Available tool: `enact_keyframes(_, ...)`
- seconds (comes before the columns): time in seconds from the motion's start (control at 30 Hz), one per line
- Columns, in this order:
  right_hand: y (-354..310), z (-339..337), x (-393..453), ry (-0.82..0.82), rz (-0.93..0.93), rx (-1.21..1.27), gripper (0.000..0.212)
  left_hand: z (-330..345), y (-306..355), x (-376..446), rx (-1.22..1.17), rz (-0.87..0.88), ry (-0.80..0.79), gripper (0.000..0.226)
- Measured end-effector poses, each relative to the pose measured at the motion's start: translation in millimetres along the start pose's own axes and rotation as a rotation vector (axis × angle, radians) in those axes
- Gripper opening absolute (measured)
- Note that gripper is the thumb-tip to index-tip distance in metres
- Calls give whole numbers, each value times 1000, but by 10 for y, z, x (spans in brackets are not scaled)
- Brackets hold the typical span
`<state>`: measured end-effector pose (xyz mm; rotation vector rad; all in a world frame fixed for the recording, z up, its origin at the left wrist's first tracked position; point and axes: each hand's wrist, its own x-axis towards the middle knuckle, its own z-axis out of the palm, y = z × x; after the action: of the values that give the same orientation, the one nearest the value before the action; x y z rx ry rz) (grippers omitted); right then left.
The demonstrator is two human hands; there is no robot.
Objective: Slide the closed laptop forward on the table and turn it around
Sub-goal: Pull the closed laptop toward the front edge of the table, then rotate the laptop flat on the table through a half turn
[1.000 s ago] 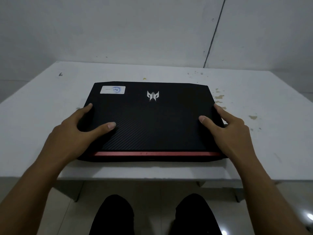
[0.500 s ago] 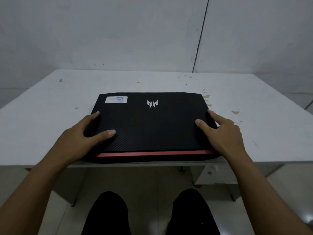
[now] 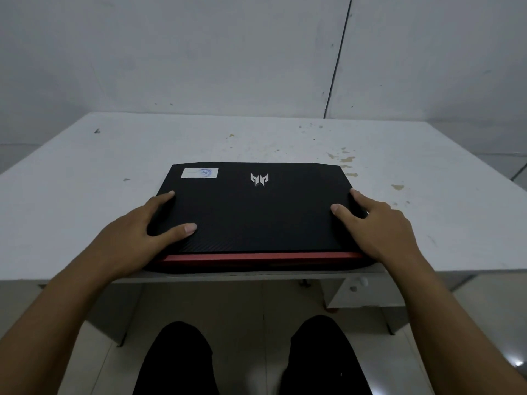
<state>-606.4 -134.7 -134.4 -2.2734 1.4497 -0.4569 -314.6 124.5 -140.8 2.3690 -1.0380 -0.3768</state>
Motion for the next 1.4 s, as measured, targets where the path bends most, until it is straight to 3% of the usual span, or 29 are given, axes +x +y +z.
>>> enact_keyframes(0.27, -21, -60, 61, -68, -72, -259, 71, 22, -34, -4, 29, 18, -16, 111)
enact_keyframes(0.87, 81, 29, 166, 18, -194, -494, 75, 53, -55, -64, 99, 4, 18, 109)
enact_keyframes(1.07, 141, 65, -34, -46, -159, -162, 84, 68, 28, -190, 251, 63, 105, 121)
enact_keyframes(1.2, 238, 134, -438, -5, -187, 7, 104, 116, -6, -305, 74, 214, -13, 134)
enact_keyframes(1.3, 371, 171, -616, -13, -232, 148, 114, 169, -61, -292, -23, 296, 24, 119)
enact_keyframes(1.4, 438, 248, -648, 25, -289, 238, 108, 220, -81, -283, -51, 317, 101, 111)
